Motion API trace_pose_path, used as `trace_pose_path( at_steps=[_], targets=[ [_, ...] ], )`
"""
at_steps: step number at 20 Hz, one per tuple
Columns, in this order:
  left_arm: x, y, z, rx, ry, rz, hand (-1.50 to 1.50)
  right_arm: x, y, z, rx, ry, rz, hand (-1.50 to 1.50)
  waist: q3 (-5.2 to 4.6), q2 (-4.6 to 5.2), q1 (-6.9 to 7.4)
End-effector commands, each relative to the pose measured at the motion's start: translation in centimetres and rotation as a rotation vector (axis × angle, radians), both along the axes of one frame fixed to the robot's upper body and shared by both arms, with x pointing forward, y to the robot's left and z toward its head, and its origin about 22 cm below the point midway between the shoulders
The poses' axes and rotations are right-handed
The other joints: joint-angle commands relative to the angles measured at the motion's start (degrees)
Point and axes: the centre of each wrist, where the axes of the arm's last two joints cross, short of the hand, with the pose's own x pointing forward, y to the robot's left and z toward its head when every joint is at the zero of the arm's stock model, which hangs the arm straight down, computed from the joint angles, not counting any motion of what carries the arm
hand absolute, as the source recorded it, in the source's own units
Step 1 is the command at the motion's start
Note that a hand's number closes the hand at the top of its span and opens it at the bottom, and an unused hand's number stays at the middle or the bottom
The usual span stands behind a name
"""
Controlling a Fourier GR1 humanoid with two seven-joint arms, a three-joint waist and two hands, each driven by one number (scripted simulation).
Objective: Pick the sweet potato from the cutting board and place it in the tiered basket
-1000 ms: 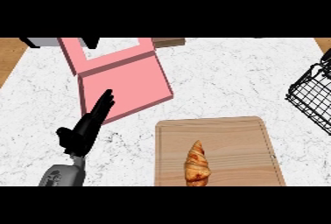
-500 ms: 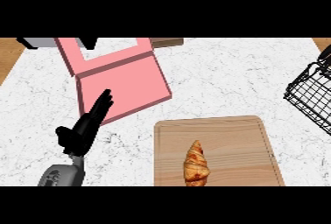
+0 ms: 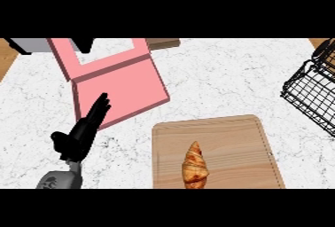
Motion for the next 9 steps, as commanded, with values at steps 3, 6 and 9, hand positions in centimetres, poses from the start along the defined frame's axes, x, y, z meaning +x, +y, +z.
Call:
trace_pose_path(
  at_steps=[3, 6, 9],
  targets=[
    [-0.7, -0.5, -0.4, -0.003, -0.004, 0.010, 0.00, -8.2, -4.7, 0.1, -0.037, -0.152, -0.048, -1.50, 0.07, -0.30, -1.72],
    [-1.3, 1.5, -1.6, 0.001, -0.015, 0.034, 0.00, -12.9, -6.6, 0.1, -0.045, -0.127, -0.031, -1.50, 0.03, -0.24, -2.23],
    [-1.2, 1.1, -0.7, -0.006, 0.011, 0.046, 0.00, -17.1, -7.9, 0.6, -0.031, -0.088, 0.011, -1.50, 0.04, -0.43, -2.70]
  ],
)
